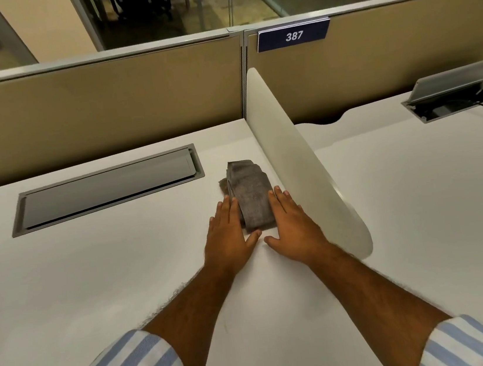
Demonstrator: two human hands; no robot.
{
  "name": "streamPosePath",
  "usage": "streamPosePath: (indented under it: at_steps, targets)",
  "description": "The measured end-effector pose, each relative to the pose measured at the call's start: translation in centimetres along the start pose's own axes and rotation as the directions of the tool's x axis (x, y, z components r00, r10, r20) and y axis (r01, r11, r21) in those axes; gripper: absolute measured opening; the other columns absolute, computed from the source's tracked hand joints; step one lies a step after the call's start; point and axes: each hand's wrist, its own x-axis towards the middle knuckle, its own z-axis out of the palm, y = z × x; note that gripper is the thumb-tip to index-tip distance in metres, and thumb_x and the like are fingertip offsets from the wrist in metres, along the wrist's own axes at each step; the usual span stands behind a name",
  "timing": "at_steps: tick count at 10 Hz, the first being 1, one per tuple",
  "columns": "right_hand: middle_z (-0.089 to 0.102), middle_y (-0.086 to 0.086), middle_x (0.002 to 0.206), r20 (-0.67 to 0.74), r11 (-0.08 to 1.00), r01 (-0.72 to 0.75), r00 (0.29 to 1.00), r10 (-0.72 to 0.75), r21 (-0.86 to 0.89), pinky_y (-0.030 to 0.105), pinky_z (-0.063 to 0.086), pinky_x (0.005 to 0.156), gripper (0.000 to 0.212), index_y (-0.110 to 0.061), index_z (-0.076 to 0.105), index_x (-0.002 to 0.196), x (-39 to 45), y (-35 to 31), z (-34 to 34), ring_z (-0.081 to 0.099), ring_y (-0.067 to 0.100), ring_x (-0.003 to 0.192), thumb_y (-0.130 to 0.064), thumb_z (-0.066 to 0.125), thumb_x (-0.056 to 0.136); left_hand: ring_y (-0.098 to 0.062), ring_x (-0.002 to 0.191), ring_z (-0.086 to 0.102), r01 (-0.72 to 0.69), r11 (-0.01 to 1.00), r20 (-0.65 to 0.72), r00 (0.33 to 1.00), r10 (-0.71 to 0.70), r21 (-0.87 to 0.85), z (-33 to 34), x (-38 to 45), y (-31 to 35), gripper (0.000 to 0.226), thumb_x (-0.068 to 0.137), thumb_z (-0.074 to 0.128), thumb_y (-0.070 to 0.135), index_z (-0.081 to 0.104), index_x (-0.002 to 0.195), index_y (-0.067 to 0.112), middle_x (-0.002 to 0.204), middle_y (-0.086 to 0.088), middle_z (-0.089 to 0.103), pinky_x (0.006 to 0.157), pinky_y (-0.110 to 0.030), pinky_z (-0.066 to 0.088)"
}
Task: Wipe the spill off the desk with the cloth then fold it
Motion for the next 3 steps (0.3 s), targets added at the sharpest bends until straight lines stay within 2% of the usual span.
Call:
streamPosePath:
  at_steps: [2,3]
  targets:
    - [-0.004,0.0,0.181,0.001,1.0,-0.024,1.0,0.024,0.015,0.047,0.019,0.131,0.108,-0.02,-0.004,0.17,-1.4,-0.5,-0.7,0.0,0.025,0.167,-0.046,0.072,0.098,-0.025,0.168,-0.003,0.032,0.997,0.0,0.999,-0.032,0.074,-0.2,-1.6,-1.3,0.103,0.098,0.054,0.07,0.002,0.171,0.019,0.181,-0.003,-0.003,0.134,-0.045,0.004]
    - [-0.001,0.0,0.181,-0.013,0.999,-0.027,1.0,0.026,-0.046,0.045,0.021,0.131,0.104,-0.02,-0.002,0.17,-2.9,-1.1,-0.7,0.004,0.025,0.167,-0.045,0.07,0.099,-0.024,0.168,-0.005,0.031,0.985,-0.034,0.999,-0.026,0.167,-1.3,-3.9,-3.1,0.1,0.099,0.051,0.07,0.002,0.171,0.02,0.181,-0.002,-0.004,0.135,-0.046,0.002]
